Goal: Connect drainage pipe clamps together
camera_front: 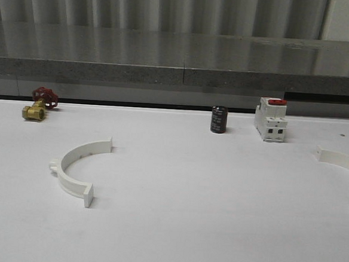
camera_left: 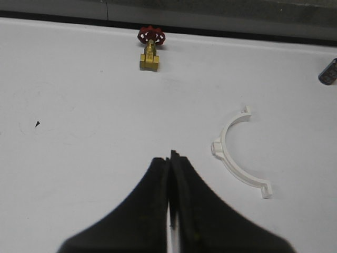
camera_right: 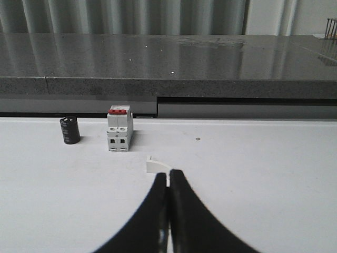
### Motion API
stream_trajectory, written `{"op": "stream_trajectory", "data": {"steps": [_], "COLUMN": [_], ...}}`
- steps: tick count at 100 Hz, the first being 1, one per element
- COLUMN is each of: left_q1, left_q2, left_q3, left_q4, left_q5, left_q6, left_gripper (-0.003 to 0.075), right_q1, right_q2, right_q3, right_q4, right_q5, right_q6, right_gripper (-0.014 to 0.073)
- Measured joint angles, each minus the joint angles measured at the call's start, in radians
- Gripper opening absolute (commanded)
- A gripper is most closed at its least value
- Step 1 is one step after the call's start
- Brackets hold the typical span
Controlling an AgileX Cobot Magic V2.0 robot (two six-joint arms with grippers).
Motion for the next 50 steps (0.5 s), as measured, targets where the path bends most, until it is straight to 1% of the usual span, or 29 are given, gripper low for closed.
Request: {"op": "stream_trajectory", "data": {"steps": [12, 28, 37, 50], "left_q1": [0.0, 0.0, 0.0, 0.0], "left_q2": [-0.112, -0.213, -0.251, -0.273], "left_q3": [0.049, 0.107, 0.125, 0.129], "left_q4": [0.0, 0.002, 0.002, 0.002], "left_q5": [0.025, 0.037, 0.045, 0.05], "left_q6": [0.0, 0.0, 0.0, 0.0], "left_gripper": [-0.0021, -0.0021, -0.0021, -0.0021], "right_q1": [0.0, 0.0, 0.0, 0.0], "right_q2": [0.0, 0.0, 0.0, 0.024], "right_q3": [0.0, -0.003, -0.045, -0.152], "right_q4": [0.0, 0.0, 0.0, -0.011], "right_q5": [-0.021, -0.031, 0.033, 0.193], "right_q6": [0.0, 0.0, 0.0, 0.0], "right_gripper": [-0.0067, -0.0065, -0.0065, -0.0065]}}
